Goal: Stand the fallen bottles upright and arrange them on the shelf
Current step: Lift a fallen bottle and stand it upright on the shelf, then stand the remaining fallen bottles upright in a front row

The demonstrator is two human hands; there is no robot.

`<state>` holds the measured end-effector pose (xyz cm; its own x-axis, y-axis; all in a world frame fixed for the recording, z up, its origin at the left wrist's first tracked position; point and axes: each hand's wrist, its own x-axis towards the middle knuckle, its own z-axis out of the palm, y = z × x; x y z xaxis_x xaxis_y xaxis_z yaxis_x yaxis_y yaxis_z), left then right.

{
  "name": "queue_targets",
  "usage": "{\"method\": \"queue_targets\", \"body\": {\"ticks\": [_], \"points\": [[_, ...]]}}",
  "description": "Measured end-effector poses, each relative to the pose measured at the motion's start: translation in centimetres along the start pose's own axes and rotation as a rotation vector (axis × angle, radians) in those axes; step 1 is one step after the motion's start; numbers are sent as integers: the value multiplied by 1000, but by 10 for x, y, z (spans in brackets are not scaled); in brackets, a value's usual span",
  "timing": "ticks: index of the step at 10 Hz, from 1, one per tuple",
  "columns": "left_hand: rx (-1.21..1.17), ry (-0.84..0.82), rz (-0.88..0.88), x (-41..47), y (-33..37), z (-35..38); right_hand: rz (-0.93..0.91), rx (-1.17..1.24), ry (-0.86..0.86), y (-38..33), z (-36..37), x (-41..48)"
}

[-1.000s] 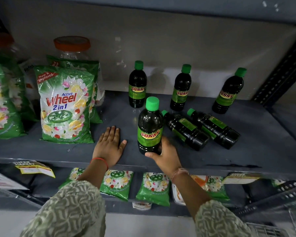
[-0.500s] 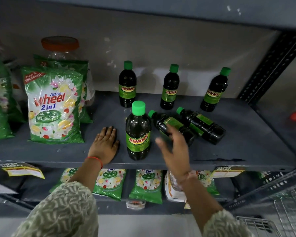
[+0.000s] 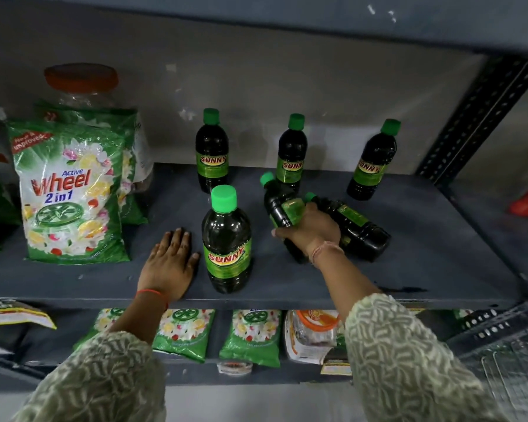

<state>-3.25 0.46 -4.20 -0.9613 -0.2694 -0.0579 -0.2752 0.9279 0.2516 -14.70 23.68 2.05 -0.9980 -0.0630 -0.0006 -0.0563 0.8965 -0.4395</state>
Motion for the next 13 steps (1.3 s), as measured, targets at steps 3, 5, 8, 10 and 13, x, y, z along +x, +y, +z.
{"method": "queue_targets", "body": {"ticks": [3,5,8,10,13], "points": [[10,-10,0,-1,-1,-1,25,643,437,-14,38,-18],[-2,6,8,-3,-1,-1,-6,636,356,-15,41,-19],[-18,10,13,-2,-1,-1,-73,808,170,4,46,-26],[-19,3,4,-3,1,-3,-32,915,-46,25,33,-14],[-20,6,4,-3,0,-3,-17,798,65,15,40,-20]]}}
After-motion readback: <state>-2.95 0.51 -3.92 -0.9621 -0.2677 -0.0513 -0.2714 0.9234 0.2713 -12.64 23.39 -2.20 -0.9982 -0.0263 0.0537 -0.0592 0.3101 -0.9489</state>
